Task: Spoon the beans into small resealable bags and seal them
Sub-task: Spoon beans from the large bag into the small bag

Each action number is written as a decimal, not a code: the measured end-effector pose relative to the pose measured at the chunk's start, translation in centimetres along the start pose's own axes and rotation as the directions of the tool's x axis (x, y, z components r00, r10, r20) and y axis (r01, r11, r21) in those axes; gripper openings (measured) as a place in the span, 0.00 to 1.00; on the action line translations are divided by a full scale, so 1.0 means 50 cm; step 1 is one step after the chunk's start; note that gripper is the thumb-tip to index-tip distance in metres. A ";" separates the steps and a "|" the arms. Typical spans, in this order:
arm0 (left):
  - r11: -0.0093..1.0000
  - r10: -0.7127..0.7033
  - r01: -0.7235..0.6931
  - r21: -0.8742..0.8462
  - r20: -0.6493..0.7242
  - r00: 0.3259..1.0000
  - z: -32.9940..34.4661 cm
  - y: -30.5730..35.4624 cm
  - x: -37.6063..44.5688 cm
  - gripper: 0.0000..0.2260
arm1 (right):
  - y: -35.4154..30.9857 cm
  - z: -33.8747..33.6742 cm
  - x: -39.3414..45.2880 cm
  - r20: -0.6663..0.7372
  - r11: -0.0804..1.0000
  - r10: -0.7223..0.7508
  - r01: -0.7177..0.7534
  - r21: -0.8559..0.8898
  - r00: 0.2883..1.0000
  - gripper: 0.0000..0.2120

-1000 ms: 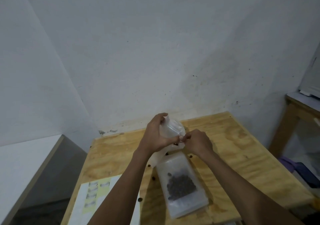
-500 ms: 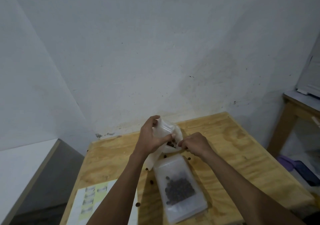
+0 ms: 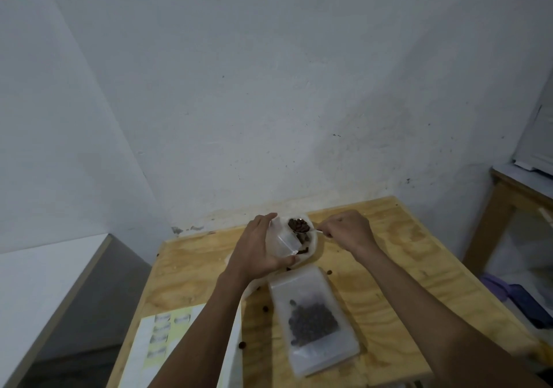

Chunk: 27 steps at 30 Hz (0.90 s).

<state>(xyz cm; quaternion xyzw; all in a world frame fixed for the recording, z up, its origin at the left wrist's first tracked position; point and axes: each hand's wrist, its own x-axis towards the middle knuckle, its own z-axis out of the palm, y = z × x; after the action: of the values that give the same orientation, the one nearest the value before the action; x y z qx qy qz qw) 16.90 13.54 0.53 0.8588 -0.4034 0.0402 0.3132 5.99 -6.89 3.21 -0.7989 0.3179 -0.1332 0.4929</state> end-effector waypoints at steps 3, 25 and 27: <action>1.000 -0.002 0.002 0.032 -0.009 1.000 -0.001 -0.002 -0.003 0.49 | -0.011 -0.016 -0.002 -0.005 0.999 -0.034 0.034 0.001 0.999 0.17; 0.943 -0.183 0.164 -0.290 -0.038 0.982 0.009 0.030 0.010 0.46 | 0.009 0.049 -0.041 -0.015 0.766 -0.261 0.198 -0.612 0.965 0.14; 0.911 -0.218 0.189 -0.367 -0.040 0.975 0.015 0.030 0.019 0.44 | 0.022 0.067 -0.042 -0.021 0.770 -0.243 0.180 -0.611 0.970 0.14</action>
<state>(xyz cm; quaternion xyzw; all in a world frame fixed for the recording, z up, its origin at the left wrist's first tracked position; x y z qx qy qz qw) 16.30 11.75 0.99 0.8215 -0.2995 -0.0332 0.4840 5.74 -3.55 0.88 -0.9373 0.2757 -0.1184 0.1772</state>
